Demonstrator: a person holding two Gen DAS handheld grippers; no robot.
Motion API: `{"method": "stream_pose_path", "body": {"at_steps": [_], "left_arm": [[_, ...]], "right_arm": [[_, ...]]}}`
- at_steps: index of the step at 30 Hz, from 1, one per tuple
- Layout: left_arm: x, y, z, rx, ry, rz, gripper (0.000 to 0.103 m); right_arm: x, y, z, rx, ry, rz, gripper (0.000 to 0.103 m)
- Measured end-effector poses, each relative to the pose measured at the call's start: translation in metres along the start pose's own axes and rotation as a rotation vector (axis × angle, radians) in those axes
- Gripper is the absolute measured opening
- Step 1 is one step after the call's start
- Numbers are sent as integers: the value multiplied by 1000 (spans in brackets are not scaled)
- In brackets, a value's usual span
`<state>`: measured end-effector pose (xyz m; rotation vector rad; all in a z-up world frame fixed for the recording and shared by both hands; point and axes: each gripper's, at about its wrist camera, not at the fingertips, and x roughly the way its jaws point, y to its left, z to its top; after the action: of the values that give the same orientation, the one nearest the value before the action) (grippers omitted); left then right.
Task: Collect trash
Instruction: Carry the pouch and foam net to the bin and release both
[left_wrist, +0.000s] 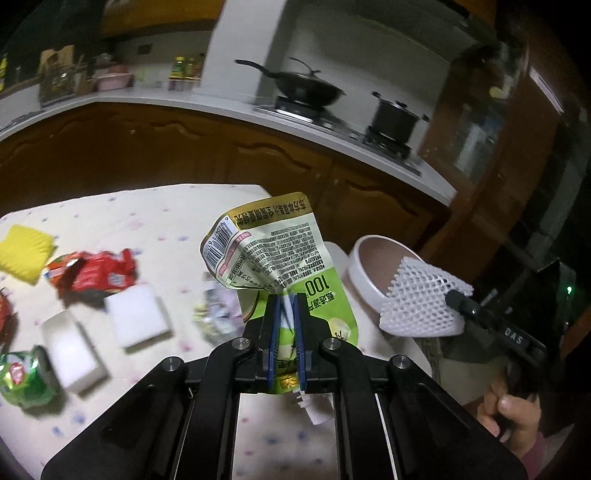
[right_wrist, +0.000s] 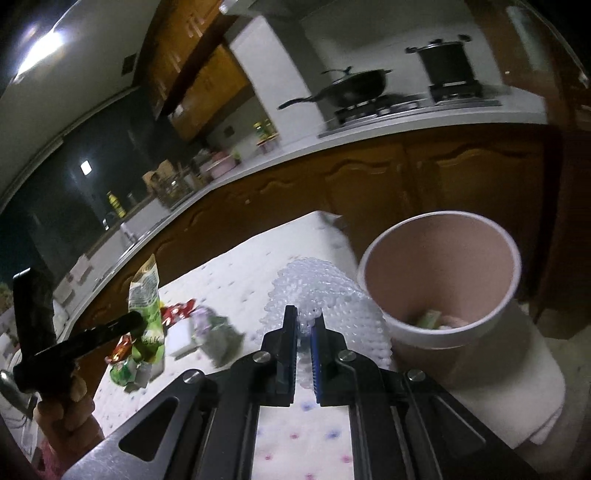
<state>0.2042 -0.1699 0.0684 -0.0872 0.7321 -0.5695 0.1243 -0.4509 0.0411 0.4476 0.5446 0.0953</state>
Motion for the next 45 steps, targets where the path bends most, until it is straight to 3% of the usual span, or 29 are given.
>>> {"method": "stream_pose_path", "body": {"at_steps": [17,29,37,40,42,45], "left_arm": [[77,-96,42,107,35,-182,7],[178,-150,61,138,91,-180,7],[203,-155,45,162,149,-155,7],[205,-154,41,170,156,-155,15],[205,-154,38,172,160,-152,36],[201,-153,35,179,152,-159,38]], "right_arm": [[-19,-83,35,87,-78,-136,7],[8,-121,52,110,-57,-162,7],[19,-130,49,124,-21,-151,11],[21,-132,49,128,-15,-146,12],[22,-133,48,131,-15,-151,14],[24,-134,47,144,-11,-148,22]]}}
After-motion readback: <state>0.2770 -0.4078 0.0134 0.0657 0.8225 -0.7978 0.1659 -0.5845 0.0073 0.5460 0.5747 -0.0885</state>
